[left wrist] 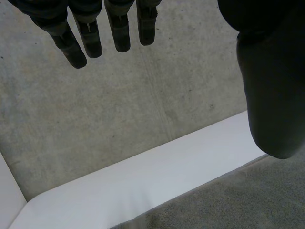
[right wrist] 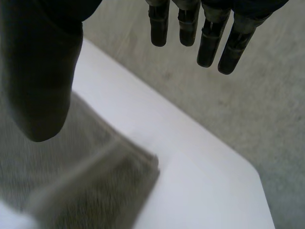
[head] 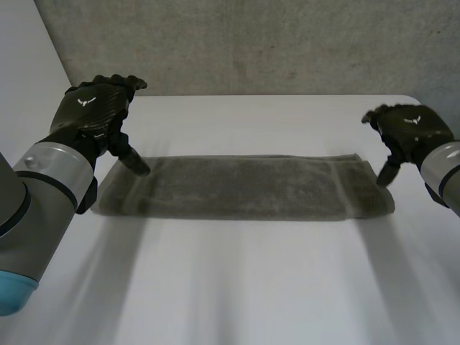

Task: Fold the towel.

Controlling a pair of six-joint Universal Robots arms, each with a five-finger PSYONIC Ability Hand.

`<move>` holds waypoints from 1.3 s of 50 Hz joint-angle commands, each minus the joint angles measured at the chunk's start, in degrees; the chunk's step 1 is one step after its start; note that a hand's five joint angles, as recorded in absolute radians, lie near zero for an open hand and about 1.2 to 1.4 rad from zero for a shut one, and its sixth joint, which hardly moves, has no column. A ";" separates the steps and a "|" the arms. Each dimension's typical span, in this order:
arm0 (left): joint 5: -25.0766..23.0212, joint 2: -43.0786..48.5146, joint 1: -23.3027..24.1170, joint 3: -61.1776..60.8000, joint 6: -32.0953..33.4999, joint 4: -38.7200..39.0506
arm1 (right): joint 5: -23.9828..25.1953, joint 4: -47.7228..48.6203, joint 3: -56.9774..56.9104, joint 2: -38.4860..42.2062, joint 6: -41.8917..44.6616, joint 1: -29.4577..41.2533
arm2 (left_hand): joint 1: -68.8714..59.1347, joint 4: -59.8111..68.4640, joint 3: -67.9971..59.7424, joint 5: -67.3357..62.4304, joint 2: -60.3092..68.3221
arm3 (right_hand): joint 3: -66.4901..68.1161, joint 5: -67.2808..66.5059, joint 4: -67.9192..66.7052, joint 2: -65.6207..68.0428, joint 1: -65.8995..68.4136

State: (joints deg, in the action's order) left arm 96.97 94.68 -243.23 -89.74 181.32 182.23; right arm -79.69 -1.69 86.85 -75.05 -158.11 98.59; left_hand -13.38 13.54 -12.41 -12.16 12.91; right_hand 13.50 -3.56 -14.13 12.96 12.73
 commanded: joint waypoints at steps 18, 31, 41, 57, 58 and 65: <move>-0.12 0.77 -0.05 -1.14 0.18 0.58 | 5.86 7.49 -1.15 19.93 4.39 -5.25 | 3.16 -3.32 2.19 11.95 -2.69 | 18.94 -18.88 -18.31 19.47 19.71; -0.12 0.51 -0.05 -1.49 0.18 0.67 | 5.77 7.49 -3.71 22.49 4.39 -6.57 | 3.17 -3.33 2.20 11.95 -2.69 | 53.10 -53.05 -52.48 53.64 53.88; -0.03 0.42 -0.05 -1.49 0.18 0.58 | 5.95 7.05 -3.88 22.93 4.91 -9.90 | 3.17 -3.33 2.20 11.95 -2.69 | 66.50 -66.44 -65.87 67.04 67.27; -0.03 -0.20 -0.84 -1.32 0.27 0.58 | 5.33 -1.56 -15.40 14.84 12.30 -14.39 | 3.00 -3.16 2.03 11.78 -2.53 | 66.50 -66.44 -65.87 67.04 67.27; -0.03 -0.20 -1.02 -1.32 0.27 0.58 | 5.33 -2.52 -18.62 14.84 9.86 -10.74 | 3.00 -3.16 2.03 11.78 -2.53 | 66.50 -66.44 -65.87 67.04 67.27; -0.03 -0.20 -1.02 -1.41 0.27 0.58 | 5.42 -2.62 -27.35 16.25 6.23 7.14 | 3.17 -3.33 2.20 11.95 -2.69 | 66.50 -66.44 -65.87 67.04 67.27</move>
State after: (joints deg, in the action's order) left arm 96.94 94.48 -244.20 -91.09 181.54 182.81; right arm -74.35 -4.20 66.96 -60.26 -148.57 90.05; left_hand -13.38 13.54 -12.38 -12.03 12.90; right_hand 75.99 -65.77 -76.45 74.66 74.69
